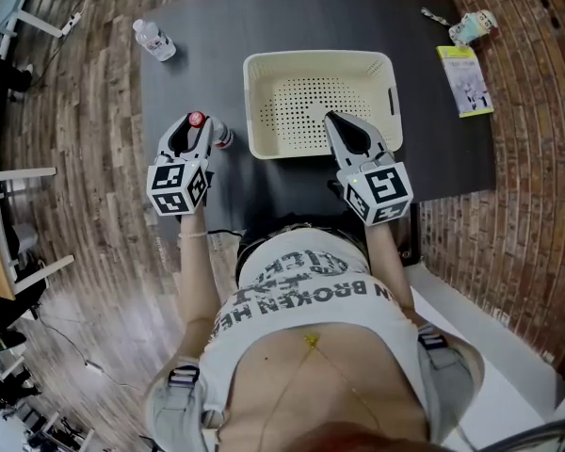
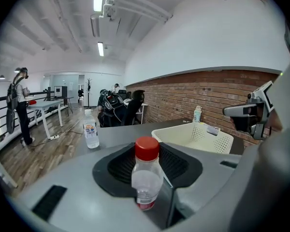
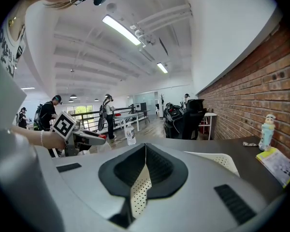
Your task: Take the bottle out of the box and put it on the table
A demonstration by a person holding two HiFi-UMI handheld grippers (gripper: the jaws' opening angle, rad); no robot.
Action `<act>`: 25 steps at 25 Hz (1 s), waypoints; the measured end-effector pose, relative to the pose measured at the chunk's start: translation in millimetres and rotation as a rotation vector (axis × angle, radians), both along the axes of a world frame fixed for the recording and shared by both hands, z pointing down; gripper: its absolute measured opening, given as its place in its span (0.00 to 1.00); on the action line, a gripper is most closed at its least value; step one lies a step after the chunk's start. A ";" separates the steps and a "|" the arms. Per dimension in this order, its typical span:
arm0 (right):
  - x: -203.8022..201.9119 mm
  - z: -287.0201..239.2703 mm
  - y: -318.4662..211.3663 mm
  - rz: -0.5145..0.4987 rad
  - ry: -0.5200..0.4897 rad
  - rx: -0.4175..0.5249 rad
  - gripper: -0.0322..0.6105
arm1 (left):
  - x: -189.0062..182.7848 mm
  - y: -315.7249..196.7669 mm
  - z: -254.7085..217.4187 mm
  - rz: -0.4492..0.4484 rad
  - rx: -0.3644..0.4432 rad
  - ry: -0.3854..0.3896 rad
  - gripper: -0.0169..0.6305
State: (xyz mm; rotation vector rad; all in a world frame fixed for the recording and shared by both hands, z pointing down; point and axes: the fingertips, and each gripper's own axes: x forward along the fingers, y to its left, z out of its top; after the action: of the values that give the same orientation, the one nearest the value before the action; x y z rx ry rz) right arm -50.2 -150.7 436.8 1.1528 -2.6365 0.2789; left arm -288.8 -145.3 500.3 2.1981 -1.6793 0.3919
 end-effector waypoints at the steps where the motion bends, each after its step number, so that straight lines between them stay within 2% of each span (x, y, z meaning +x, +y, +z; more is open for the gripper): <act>1: 0.3 0.3 -0.4 0.000 0.001 -0.001 0.06 | 1.6 0.7 1.2 0.003 0.002 -0.005 0.26; 7: -1.9 2.2 -1.1 -0.006 0.001 -0.007 0.06 | 8.5 7.8 1.9 0.026 0.021 -0.040 0.26; 25: 2.3 7.5 2.0 -0.005 0.002 -0.017 0.06 | 7.7 12.2 4.6 -0.011 0.057 0.026 0.26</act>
State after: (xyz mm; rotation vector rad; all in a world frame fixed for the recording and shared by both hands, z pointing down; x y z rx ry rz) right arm -47.9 -148.7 444.3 1.1405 -2.6294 0.2982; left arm -281.1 -133.1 504.9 2.2235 -1.7087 0.3148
